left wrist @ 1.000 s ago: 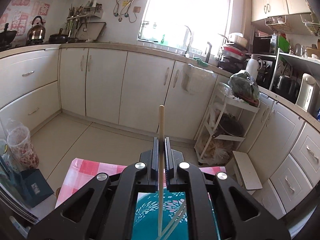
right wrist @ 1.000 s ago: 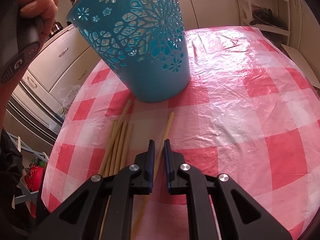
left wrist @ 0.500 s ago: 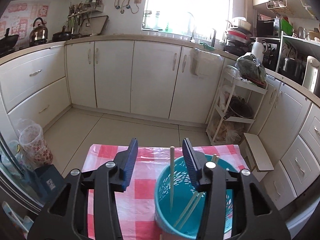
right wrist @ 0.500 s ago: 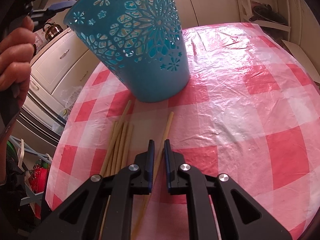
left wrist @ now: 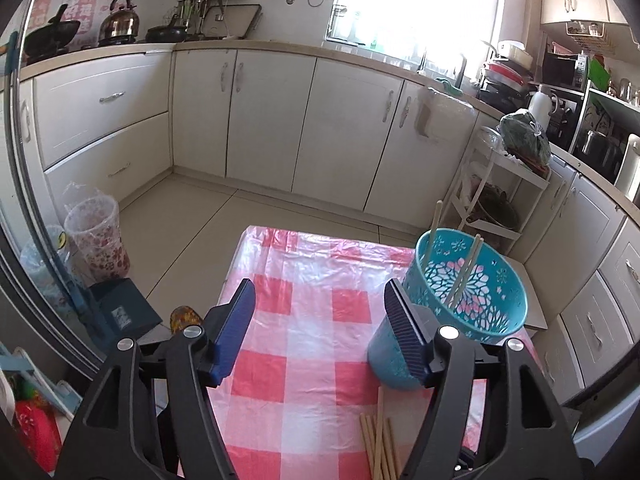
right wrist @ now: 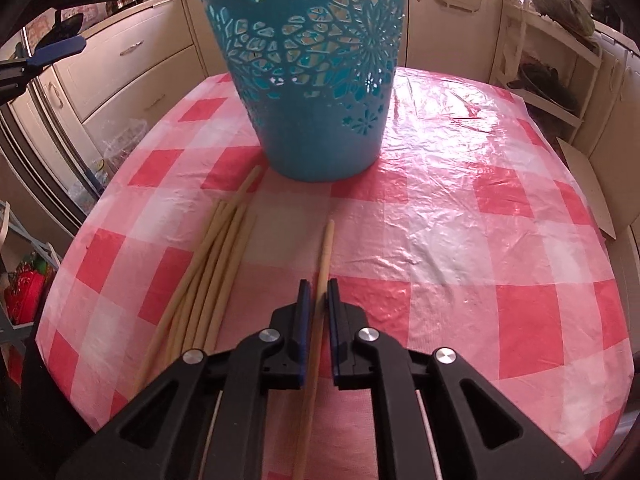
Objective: Organize utensils
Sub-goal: 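Grasp a chopstick with the right tool and lift it toward the cup, then lower the chopstick into the blue cup and open the right tool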
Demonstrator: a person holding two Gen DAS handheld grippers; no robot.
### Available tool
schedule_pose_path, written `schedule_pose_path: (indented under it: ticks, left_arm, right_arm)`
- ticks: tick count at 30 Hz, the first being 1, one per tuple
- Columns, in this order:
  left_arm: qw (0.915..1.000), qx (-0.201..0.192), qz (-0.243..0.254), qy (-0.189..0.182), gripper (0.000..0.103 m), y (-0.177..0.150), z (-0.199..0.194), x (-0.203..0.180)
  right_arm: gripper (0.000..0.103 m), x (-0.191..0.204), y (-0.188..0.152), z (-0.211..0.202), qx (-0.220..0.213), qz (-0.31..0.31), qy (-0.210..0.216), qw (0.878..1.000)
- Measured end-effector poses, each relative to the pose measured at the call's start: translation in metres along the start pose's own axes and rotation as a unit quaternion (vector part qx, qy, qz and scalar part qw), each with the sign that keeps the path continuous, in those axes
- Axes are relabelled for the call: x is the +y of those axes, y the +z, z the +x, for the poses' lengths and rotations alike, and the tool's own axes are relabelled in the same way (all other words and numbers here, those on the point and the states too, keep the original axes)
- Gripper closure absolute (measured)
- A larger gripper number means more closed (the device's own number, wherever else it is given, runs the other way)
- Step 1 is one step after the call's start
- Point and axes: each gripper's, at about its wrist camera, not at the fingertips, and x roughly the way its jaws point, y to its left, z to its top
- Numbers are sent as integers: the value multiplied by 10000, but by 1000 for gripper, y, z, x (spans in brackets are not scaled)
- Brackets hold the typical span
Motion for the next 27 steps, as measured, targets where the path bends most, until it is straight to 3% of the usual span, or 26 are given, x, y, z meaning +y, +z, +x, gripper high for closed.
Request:
schedule_pose_path:
  ticks: [2, 5, 9, 13, 20, 27]
  left_arm:
    - [10000, 95, -2, 24, 39, -9, 0, 6]
    - [9997, 230, -17, 34, 39, -22, -1, 12]
    - [9993, 362, -8, 70, 39, -37, -1, 19]
    - [9983, 556, -126, 112, 39, -49, 5, 29]
    - [9967, 778, -99, 188, 39, -67, 10, 34]
    - [9955, 927, -134, 162, 39, -81, 14, 34]
  right_arm:
    - [93, 5, 0, 0, 8, -191, -135, 9997]
    - [97, -2, -1, -3, 102, -3, 46, 9999]
    - [97, -24, -9, -17, 69, 667, 685, 9954]
    - [97, -42, -10, -49, -312, 1199, 1372, 9828]
    - [97, -62, 24, -121, -1539, 1683, 2237, 9476]
    - [97, -61, 106, -167, -3011, 1702, 2293, 9098]
